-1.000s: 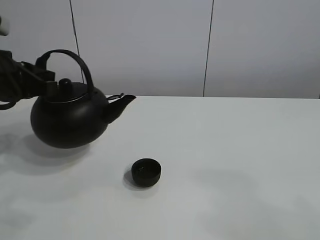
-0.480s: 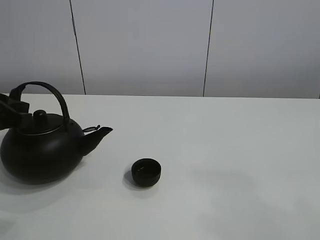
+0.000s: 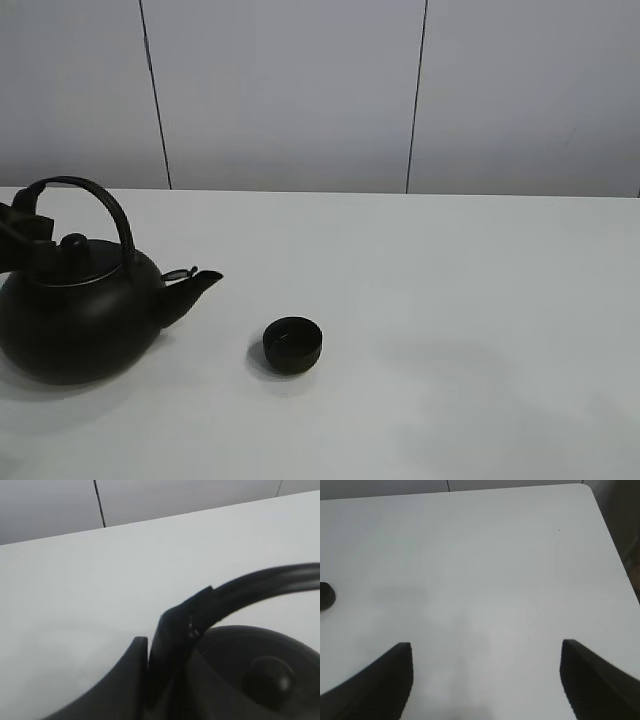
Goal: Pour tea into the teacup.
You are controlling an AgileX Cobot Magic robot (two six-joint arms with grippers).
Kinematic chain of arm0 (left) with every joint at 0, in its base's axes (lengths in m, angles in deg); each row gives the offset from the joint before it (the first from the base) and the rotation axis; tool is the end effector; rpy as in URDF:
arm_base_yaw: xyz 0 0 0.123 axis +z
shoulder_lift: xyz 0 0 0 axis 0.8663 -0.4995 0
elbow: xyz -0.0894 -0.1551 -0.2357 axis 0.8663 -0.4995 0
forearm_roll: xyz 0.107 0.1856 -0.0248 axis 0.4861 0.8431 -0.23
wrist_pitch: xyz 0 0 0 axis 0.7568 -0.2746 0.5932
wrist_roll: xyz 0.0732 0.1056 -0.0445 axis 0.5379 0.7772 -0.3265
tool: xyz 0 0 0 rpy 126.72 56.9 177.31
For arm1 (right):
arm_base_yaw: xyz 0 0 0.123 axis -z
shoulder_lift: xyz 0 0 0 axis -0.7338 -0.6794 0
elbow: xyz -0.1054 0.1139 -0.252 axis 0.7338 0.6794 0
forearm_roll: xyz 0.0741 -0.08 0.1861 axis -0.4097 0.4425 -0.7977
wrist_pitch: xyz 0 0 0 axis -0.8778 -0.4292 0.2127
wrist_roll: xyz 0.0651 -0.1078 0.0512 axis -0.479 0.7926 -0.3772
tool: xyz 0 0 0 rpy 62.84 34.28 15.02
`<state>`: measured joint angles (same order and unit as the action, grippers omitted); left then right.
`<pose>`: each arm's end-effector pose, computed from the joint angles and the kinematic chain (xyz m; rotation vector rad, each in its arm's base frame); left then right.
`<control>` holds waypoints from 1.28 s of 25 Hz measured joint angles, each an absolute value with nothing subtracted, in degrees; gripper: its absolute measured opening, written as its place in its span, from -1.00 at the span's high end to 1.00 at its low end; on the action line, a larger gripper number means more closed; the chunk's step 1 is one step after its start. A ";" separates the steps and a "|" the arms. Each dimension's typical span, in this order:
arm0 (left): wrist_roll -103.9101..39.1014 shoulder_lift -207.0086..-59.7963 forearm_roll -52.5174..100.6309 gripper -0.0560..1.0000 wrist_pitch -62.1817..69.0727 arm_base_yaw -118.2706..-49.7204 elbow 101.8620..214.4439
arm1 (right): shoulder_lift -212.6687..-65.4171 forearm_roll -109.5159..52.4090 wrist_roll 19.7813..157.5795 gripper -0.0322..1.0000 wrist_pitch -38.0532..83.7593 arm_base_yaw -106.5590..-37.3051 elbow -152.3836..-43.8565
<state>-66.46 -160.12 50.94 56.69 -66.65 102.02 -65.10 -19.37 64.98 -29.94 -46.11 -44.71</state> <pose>0.2989 -0.0587 0.1585 0.3777 1.9288 -0.1488 -0.0086 -0.0025 0.2272 0.0363 2.0840 -0.0299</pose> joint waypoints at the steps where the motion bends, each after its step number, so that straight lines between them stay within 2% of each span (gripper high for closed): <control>1: -66.46 -160.05 51.74 0.59 57.14 -66.65 102.02 | -65.10 -19.37 64.98 -0.14 -29.94 -46.11 -44.71; 7: -68.75 -159.35 53.51 0.17 61.16 -66.77 102.02 | -65.10 -19.37 64.98 -0.14 -29.94 -46.11 -44.71; 13: -72.20 -158.12 54.94 -0.11 58.69 -67.02 102.02 | -65.10 -19.37 64.98 -0.14 -29.94 -46.11 -44.71; 16: -72.99 -155.37 56.63 -0.17 54.22 -67.02 102.02 | -65.10 -19.37 64.98 -0.14 -29.94 -46.11 -44.71; 28: -82.08 -144.21 60.44 -0.19 31.42 -67.02 102.02 | -65.10 -19.37 64.98 -0.14 -29.99 -46.11 -44.71; 32: -83.26 -134.53 60.97 -0.33 19.87 -67.02 102.96 | -65.10 -19.37 64.98 -0.14 -29.99 -46.11 -44.71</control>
<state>-83.26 -134.53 60.97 19.87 -67.02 102.96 -65.10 -19.37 64.98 -29.99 -46.11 -44.71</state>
